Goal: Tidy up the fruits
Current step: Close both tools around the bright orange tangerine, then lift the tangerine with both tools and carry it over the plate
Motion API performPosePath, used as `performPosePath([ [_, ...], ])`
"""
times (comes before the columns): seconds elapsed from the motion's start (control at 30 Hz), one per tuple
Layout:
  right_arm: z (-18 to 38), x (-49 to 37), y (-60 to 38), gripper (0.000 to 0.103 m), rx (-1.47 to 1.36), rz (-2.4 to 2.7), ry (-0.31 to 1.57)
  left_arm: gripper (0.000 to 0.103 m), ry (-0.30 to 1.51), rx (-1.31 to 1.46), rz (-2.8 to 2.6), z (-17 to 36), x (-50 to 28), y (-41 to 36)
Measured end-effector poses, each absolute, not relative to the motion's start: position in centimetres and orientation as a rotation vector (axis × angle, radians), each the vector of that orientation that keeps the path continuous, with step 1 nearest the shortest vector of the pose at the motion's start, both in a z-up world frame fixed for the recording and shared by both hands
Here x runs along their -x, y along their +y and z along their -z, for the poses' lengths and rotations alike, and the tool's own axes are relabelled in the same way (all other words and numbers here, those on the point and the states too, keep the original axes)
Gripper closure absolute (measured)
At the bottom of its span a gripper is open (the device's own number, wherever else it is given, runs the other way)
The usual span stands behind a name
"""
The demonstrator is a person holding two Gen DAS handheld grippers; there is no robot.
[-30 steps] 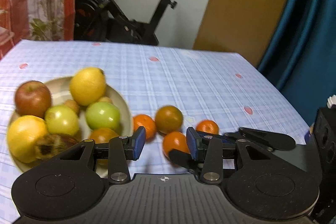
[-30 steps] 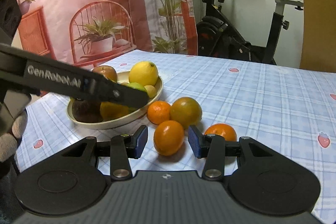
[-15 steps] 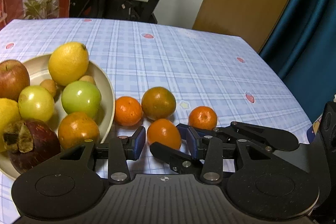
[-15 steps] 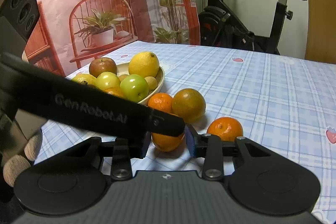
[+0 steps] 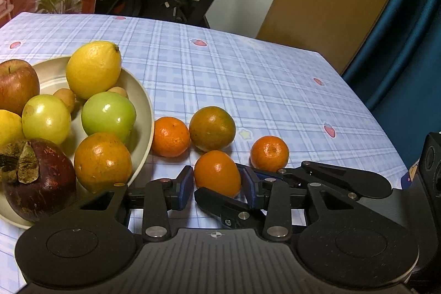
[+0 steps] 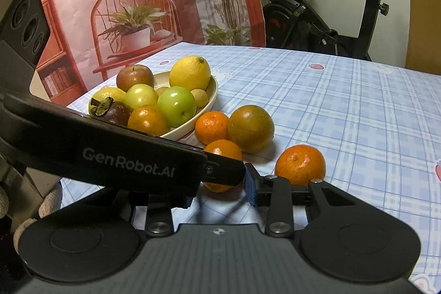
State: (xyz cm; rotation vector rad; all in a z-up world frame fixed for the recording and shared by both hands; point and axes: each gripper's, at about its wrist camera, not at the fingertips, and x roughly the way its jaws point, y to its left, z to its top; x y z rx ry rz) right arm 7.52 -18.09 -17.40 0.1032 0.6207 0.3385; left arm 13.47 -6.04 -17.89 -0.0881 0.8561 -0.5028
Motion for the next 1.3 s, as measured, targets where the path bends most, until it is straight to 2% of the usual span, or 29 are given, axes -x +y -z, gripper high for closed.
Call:
performPosePath([
  [0.27,15.1,-7.7,-17.4,0.066,-0.090,-0.357,0.571,0.062,0.743,0.136,0.483,15.2,-13.5,-3.6],
  [0.57,11.6,-13.4,-12.5,0.066,0.003,-0.457,0.527,0.063,0.682,0.242,0.370,13.7,-17.0,2.2],
  [0.9,12.3,-19.7,-6.8,0.066,0.150,-0.491,0.553,0.063,0.715,0.322,0.317,14.3,-21.4,5.5],
  [1.3,12.9,-21.0,-5.1,0.065,0.250,-0.491,0.564,0.061,0.717,0.354,0.314,14.8,-21.4,6.5],
])
